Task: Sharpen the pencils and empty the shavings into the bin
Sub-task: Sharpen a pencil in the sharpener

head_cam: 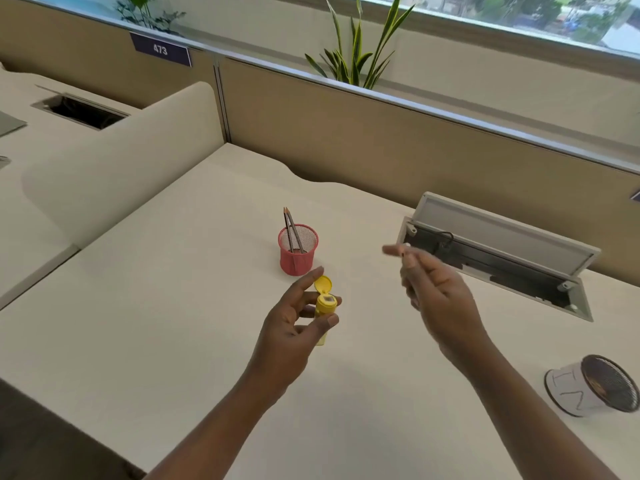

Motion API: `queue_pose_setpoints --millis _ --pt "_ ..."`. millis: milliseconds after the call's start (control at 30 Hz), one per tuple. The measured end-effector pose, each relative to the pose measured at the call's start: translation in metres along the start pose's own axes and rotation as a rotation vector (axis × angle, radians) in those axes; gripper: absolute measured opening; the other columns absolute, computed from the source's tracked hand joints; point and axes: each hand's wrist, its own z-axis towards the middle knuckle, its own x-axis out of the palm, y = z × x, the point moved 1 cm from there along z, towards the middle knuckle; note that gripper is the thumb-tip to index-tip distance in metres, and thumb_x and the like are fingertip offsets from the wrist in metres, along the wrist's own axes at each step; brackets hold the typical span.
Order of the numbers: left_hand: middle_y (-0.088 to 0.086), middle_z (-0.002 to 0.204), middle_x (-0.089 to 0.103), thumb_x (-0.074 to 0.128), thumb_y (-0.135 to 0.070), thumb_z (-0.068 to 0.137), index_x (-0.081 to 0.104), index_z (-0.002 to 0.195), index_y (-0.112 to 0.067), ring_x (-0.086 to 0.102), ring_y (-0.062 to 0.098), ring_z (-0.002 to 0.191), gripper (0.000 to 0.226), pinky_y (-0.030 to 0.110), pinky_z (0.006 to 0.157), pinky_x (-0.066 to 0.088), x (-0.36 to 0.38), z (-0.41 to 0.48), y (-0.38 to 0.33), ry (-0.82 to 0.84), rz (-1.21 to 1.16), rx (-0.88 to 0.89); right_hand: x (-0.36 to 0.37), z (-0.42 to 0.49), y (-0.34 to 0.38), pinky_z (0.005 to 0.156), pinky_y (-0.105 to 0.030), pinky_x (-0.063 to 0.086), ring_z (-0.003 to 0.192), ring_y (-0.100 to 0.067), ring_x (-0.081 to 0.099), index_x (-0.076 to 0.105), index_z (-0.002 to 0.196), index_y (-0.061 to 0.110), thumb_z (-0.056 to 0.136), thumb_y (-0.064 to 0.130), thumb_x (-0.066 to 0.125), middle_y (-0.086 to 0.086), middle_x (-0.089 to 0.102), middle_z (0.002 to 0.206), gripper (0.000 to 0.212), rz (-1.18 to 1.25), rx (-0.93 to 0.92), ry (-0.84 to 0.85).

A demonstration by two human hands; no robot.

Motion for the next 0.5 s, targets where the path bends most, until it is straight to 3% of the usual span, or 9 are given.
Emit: queue_pose_setpoints --millis 67,133,200,300,500 --pt "-0.009 0.116 0.078 0.072 -0.023 0.087 0.053 0.138 -0.055 0.069 0.014 0.111 0.063 0.031 0.082 0.06 0.008 -0.004 -0.006 0.036 0.024 0.02 -0.009 -0.023 0.009 0.07 -0.009 0.042 0.079 0.0 0.056 0.069 0.132 0.021 0.101 0.016 0.045 0.02 0.059 0.085 0.039 -0.233 -0.058 0.11" --pt "-0.009 0.119 0.077 0.071 -0.017 0.09 0.051 0.142 -0.053 0.068 0.014 0.114 0.066 0.029 0.083 0.059 0.017 -0.007 -0.011 0.079 0.056 0.045 -0.02 -0.04 0.019 0.075 -0.007 0.041 0.091 -0.001 0.058 0.065 0.137 0.02 0.1 0.003 0.049 0.012 0.058 0.097 0.044 -0.448 -0.133 0.186" --pt "-0.012 0.122 0.075 0.069 -0.009 0.094 0.048 0.145 -0.051 0.066 0.014 0.118 0.07 0.03 0.088 0.059 0.023 -0.009 -0.016 0.117 0.1 0.067 -0.029 -0.05 0.03 0.072 -0.017 0.046 0.088 -0.006 0.06 0.068 0.135 0.02 0.099 0.0 0.059 0.006 0.062 0.101 0.043 -0.584 -0.219 0.194" --pt "-0.019 0.125 0.071 0.069 -0.008 0.096 0.045 0.147 -0.053 0.062 0.009 0.121 0.072 0.026 0.091 0.056 0.034 -0.013 -0.026 0.165 0.171 0.107 -0.041 -0.058 0.046 0.065 -0.032 0.053 0.083 -0.013 0.067 0.073 0.125 0.025 0.097 0.013 0.068 0.01 0.072 0.101 0.031 -0.75 -0.327 0.169" --pt "-0.025 0.125 0.068 0.069 -0.007 0.094 0.045 0.148 -0.052 0.063 0.013 0.121 0.073 0.026 0.093 0.058 0.049 -0.018 -0.04 0.188 0.248 0.215 -0.055 -0.063 0.056 0.054 -0.031 0.054 0.073 -0.017 0.069 0.071 0.108 0.028 0.091 0.02 0.075 0.012 0.076 0.093 0.019 -0.931 -0.465 0.183"
